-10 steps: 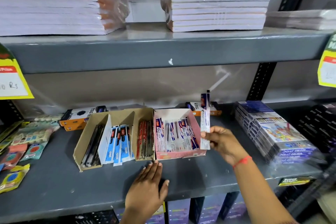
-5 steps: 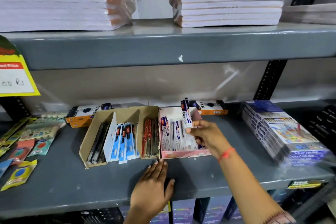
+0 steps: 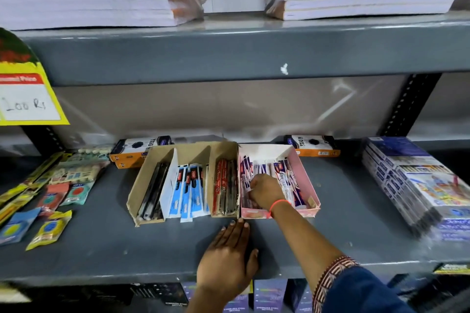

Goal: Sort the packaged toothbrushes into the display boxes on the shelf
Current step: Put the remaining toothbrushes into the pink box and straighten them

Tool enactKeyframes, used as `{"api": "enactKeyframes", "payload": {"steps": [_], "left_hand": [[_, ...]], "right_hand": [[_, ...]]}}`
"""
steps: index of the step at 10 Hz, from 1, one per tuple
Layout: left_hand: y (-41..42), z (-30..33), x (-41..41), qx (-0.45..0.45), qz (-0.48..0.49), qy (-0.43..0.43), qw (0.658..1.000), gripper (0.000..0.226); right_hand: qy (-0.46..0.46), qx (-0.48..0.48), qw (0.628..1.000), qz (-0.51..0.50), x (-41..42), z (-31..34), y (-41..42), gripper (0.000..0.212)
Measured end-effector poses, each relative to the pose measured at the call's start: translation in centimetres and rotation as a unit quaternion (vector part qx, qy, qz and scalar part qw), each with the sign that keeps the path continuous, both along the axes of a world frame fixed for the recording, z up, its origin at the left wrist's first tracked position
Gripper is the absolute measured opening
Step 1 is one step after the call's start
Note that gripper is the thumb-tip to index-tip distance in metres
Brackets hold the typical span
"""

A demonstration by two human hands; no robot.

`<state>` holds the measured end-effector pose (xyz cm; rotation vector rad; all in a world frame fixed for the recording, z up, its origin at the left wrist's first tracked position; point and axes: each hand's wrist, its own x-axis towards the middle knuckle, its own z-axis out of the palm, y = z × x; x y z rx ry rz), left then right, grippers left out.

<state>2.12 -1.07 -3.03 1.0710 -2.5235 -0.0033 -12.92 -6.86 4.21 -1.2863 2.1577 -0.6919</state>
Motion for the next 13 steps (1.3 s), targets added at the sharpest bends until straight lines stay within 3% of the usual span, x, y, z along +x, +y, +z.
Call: {"api": "enactKeyframes", "payload": {"steps": [2, 3, 4, 5, 6, 7, 9, 13], "left_hand": [[0.1, 0.3, 0.0, 0.009, 0.009, -0.010, 1.000, 0.049], [0.1, 0.3, 0.0, 0.009, 0.010, -0.005, 1.000, 0.047], [0.1, 0.1, 0.0, 0.006, 0.009, -0.002, 1.000, 0.049], [0.1, 0.1, 0.0, 0.010, 0.010, -0.003, 1.000, 0.049], [0.0, 0.1, 0.1, 0.017, 0.009, 0.006, 1.000, 0.049], [0.1, 0.3, 0.1, 0.023, 0.009, 0.010, 1.000, 0.048], [0.2, 0.9, -0.1, 0.042, 0.008, -0.003, 0.999, 0.053], [0.3, 1.1, 0.0, 0.043, 0.008, -0.022, 0.999, 0.047]], "right_hand": [[0.003, -0.005, 1.000, -0.020, -1.3, 0.5, -0.2, 0.011], [0.076, 0.010, 0.995, -0.058, -2.9, 0.9, 0.4, 0.030], [0.136, 0.053, 0.988, -0.040, -3.6, 0.7, 1.0, 0.032], [0.130, 0.056, 0.990, 0.008, -3.1, 0.2, 1.2, 0.025], [0.116, 0.046, 0.992, 0.033, -2.1, 0.1, 0.6, 0.032], [0.106, 0.066, 0.992, 0.028, -1.6, 0.2, 0.1, 0.039], [0.081, 0.085, 0.993, -0.015, -1.2, 0.3, -0.5, 0.031], [0.077, 0.083, 0.992, -0.058, -0.6, 0.1, -0.9, 0.046]]}}
